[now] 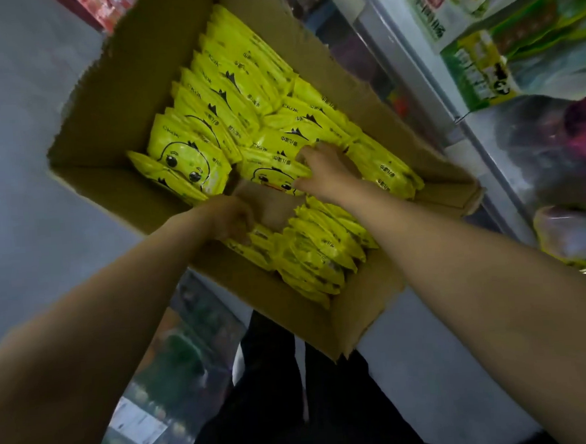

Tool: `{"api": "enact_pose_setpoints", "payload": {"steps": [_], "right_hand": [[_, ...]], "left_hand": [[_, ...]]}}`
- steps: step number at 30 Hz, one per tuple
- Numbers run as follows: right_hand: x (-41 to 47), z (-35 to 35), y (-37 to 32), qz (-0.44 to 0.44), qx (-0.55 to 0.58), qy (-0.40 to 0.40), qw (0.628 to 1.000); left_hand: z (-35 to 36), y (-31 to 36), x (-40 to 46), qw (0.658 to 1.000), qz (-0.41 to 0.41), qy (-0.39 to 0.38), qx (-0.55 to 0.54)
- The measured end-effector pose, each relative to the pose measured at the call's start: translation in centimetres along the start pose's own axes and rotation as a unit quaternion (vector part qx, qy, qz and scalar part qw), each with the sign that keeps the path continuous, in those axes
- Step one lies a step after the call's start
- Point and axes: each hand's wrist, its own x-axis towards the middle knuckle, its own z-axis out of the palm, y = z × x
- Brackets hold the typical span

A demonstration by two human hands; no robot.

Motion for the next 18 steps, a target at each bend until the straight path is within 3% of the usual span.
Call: {"api": "enact_pose_setpoints", "payload": {"steps": [9,18], "right_hand": [[1.7,0.7,-1.1,-0.019,0.003,0.048,0.999],[-2.8,-3.2,1.3,-0.020,0.172,0.094,0.980]], "left_hand": [[0.2,0.1,1.2,0.999,-0.002,0.035,-0.008],[-1.2,1.4,-1.8,0.993,0.067,0.077,-0.054]]}}
